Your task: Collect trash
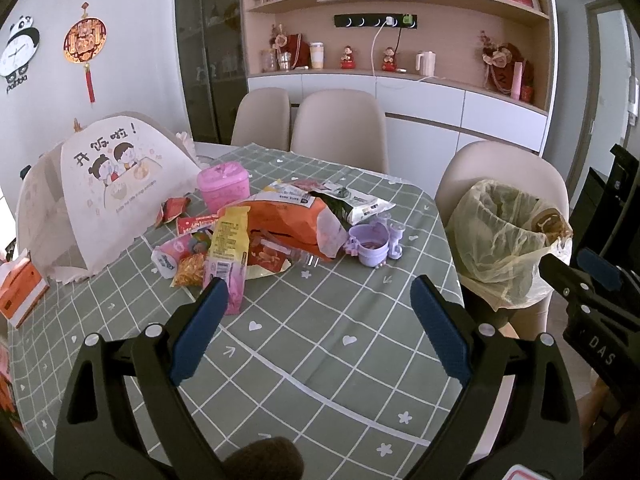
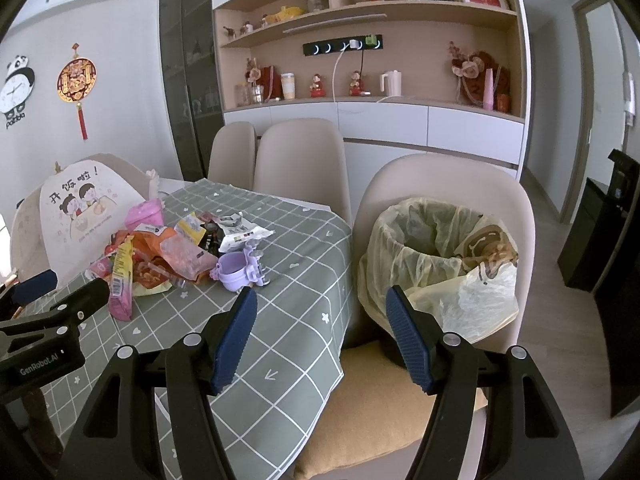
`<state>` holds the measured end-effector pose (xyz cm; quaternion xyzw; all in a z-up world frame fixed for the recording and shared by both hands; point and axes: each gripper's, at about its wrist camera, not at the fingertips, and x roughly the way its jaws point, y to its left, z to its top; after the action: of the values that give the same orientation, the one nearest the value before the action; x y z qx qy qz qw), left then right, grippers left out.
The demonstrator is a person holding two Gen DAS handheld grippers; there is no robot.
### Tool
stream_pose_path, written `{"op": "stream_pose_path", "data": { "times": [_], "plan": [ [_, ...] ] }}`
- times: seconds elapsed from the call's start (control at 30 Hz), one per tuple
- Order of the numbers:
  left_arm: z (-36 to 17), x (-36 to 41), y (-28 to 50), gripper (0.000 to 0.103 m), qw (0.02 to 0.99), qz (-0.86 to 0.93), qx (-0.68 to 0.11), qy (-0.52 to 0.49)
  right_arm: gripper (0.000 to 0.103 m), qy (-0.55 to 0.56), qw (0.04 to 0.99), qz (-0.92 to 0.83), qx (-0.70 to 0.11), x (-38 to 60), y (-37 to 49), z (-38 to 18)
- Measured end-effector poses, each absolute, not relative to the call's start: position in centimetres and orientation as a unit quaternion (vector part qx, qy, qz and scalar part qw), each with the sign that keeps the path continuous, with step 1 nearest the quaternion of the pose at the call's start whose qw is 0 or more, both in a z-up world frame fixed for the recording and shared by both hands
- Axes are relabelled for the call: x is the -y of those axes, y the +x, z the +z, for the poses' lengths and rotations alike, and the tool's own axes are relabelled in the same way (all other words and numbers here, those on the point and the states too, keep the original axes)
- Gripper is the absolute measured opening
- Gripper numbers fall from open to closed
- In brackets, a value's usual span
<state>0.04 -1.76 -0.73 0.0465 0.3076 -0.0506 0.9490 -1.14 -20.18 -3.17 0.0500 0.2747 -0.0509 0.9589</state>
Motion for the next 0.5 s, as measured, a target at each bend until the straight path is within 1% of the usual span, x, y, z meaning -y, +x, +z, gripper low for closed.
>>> {"op": "stream_pose_path", "data": {
  "times": [0.17,0.5],
  "plan": [
    [-1.2,1.8,0.4,0.089,0.946,-0.047,-0.318,0.044,0.064,0.055,0.957,-0.053,-0.28,20.5,-0.8,-3.6],
    [-3.7,-3.5,4.5,0.089,0.935,-0.033,-0.351,0.022,0.064,0.055,0.95,-0.043,-0.304,20.8,1.1,-4.6]
  ]
}}
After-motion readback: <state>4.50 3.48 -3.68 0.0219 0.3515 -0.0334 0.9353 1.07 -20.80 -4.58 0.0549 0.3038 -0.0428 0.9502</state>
